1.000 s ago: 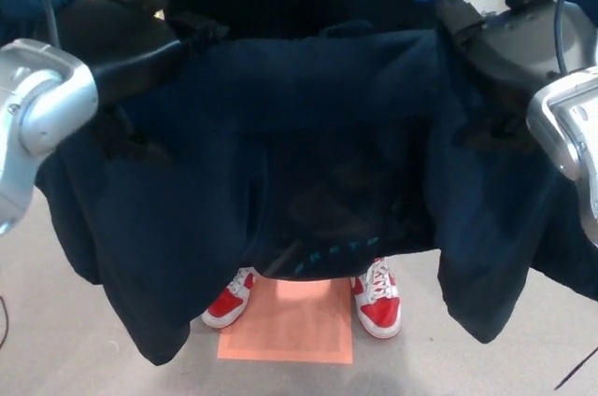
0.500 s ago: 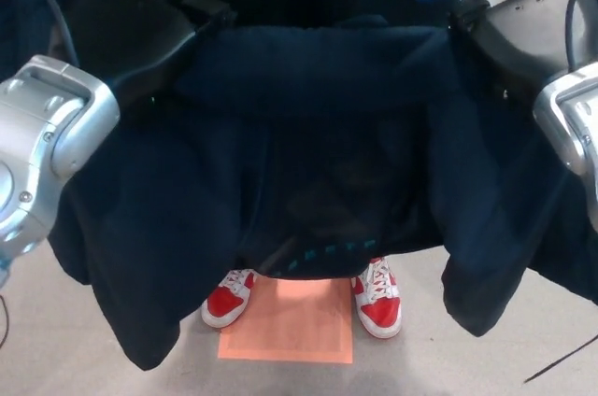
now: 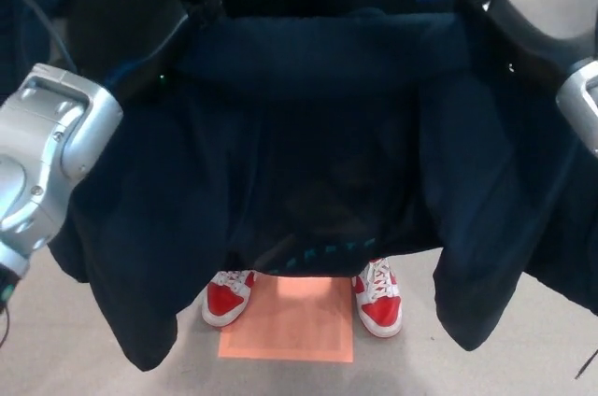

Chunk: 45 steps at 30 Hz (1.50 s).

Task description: A person hands a coat to the robot and the robot grabs it with both hands and holds it while the person wears the coat.

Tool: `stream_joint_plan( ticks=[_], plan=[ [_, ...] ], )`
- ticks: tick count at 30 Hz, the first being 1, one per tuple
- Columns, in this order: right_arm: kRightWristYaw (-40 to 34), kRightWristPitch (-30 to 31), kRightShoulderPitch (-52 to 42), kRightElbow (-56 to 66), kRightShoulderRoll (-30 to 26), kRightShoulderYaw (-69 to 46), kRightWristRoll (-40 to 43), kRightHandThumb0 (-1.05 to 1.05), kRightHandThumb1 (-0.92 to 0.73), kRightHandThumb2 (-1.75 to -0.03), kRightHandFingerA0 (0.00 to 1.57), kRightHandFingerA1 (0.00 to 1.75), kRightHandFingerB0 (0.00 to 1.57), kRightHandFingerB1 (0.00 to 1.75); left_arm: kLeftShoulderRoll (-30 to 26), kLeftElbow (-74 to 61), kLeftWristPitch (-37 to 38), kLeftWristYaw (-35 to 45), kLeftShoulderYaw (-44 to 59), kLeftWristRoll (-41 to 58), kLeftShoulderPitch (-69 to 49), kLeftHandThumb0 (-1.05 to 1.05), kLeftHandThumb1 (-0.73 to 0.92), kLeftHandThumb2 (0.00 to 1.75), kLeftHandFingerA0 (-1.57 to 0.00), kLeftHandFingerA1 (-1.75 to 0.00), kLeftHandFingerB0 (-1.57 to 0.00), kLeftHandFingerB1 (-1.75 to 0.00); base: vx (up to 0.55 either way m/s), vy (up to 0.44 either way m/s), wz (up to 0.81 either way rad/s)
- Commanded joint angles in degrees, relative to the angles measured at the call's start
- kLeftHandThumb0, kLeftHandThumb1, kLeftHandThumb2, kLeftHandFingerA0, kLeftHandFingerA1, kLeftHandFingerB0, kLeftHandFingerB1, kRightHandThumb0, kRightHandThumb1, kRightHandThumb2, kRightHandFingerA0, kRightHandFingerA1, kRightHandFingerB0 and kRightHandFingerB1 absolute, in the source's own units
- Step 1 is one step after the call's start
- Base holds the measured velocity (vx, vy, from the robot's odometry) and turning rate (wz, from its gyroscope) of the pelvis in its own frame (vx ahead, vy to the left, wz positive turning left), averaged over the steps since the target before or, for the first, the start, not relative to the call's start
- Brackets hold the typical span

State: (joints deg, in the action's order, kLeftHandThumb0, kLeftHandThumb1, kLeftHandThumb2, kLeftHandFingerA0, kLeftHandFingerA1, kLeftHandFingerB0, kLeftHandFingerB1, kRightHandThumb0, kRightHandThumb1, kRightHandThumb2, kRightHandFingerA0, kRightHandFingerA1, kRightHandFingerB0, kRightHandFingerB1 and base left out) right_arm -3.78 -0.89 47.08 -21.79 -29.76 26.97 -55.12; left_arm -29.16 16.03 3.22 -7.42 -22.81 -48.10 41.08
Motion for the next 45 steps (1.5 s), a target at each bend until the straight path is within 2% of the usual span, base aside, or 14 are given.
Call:
stream_joint_plan(
  ticks=[1,6,11,12,14,17,18,23,24,27,30,38,41,45],
  plan=[
    [-9.95,-8.1,-4.51,-6.79,-1.74,-5.36,6.51,-0.27,-0.66,-0.61,0.83,1.59,0.58,1.01,1.01,8.59,5.31,-15.85,2.0,-0.55,-1.93,-0.26,0.53,0.87,-1.15,-1.38,-0.68,-1.07,0.0,0.0,0.0],
    [-13.27,-11.03,-5.09,-7.61,-0.86,-7.88,8.78,-0.09,-0.69,-0.58,0.79,1.65,0.61,1.12,1.87,9.89,7.16,-17.92,4.05,1.66,-2.05,-0.23,0.71,0.61,-0.93,-1.61,-0.78,-0.61,0.0,0.0,0.0],
    [-16.47,-12.65,-5.16,-7.89,0.97,-11.27,10.98,-0.15,-0.79,-0.63,0.8,1.66,0.6,1.13,1.23,11.35,9.87,-23.27,5.66,0.92,-1.84,-0.23,0.58,0.92,-1.18,-1.39,-0.7,-1.04,0.0,0.0,0.0],
    [-17.12,-13.12,-5.11,-7.77,1.48,-12.18,11.59,-0.15,-0.81,-0.62,0.77,1.7,0.57,1.21,1.15,11.82,10.54,-24.47,6.03,0.87,-1.75,-0.15,0.83,0.63,-0.84,-1.75,-0.45,-1.46,0.0,0.0,0.0],
    [-17.87,-13.83,-5.11,-7.18,2.4,-13.78,12.94,-0.17,-0.81,-0.6,0.73,1.73,0.49,1.24,0.9,12.24,11.53,-26.27,6.76,0.95,-1.71,-0.27,0.63,0.9,-1.19,-1.45,-0.65,-1.12,0.0,0.0,0.0],
    [-17.84,-14.28,-4.85,-6.61,2.95,-14.98,13.58,-0.16,-0.79,-0.61,0.79,1.73,0.52,1.15,0.51,12.21,12.16,-27.29,7.56,0.92,-1.38,-0.21,0.76,0.63,-0.88,-1.74,-0.6,-1.1,0.0,0.0,0.0],
    [-18.03,-13.77,-4.22,-6.19,3.55,-15.82,13.96,-0.14,-0.81,-0.63,0.85,1.74,0.54,1.22,-0.07,12.04,12.3,-28.23,8.15,0.56,-0.76,-0.24,0.56,0.9,-1.17,-1.38,-0.68,-1.05,0.0,0.0,0.0],
    [-17.29,-12.77,-3.08,-4.27,5.43,-18.68,15.37,-0.17,-0.86,-0.65,0.82,1.7,0.59,1.14,-0.97,12.97,13.54,-30.97,9.97,0.14,1.13,-0.25,0.59,0.94,-1.2,-1.39,-0.71,-1.01,0.0,0.0,0.0],
    [-17.06,-12.29,-2.93,-3.33,5.71,-19.29,15.62,-0.19,-0.84,-0.66,0.83,1.69,0.64,1.04,-1.13,13.08,13.64,-31.8,10.27,-0.24,1.6,-0.14,0.76,0.64,-0.91,-1.74,-0.52,-1.34,0.0,0.0,0.0],
    [-16.98,-11.57,-2.75,-2.01,6.31,-20.51,15.97,-0.19,-0.82,-0.66,0.84,1.66,0.69,0.92,-1.27,12.83,13.96,-32.3,10.71,-0.4,2.01,-0.12,0.74,0.63,-0.9,-1.75,-0.52,-1.36,0.0,0.0,0.0],
    [-19.23,-13.68,-1.09,-3.03,6.23,-21.41,15.98,-0.16,-0.8,-0.64,0.91,1.6,0.74,0.88,-2.16,13.11,14.51,-33.79,10.87,-1.1,2.89,-0.27,0.55,0.89,-1.21,-1.41,-0.68,-1.09,0.0,0.0,0.0],
    [-20.94,-12.64,1.43,-2.91,4.65,-22.79,14.82,-0.08,-0.75,-0.69,0.82,1.69,0.62,1.11,-2.52,15.54,14.52,-37.67,10.22,-2.93,6.69,-0.24,0.52,0.9,-1.18,-1.36,-0.72,-0.99,0.0,0.0,0.0],
    [-17.73,-10.83,1.5,-1.11,4.19,-24.21,16.47,-0.2,-0.84,-0.65,0.82,1.71,0.63,1.02,-2.03,17.26,14.55,-38.77,10.01,-2.94,8.82,-0.26,0.71,0.63,-0.86,-1.69,-0.68,-1.0,0.0,0.0,0.0],
    [-18.03,-12.57,2.52,-0.39,2.58,-25.43,16.8,-0.18,-0.83,-0.64,0.88,1.67,0.74,0.82,-2.12,18.31,14.35,-38.51,9.82,-3.11,12.34,-0.24,0.49,0.88,-1.2,-1.37,-0.74,-0.95,0.0,0.0,0.0]
  ],
)
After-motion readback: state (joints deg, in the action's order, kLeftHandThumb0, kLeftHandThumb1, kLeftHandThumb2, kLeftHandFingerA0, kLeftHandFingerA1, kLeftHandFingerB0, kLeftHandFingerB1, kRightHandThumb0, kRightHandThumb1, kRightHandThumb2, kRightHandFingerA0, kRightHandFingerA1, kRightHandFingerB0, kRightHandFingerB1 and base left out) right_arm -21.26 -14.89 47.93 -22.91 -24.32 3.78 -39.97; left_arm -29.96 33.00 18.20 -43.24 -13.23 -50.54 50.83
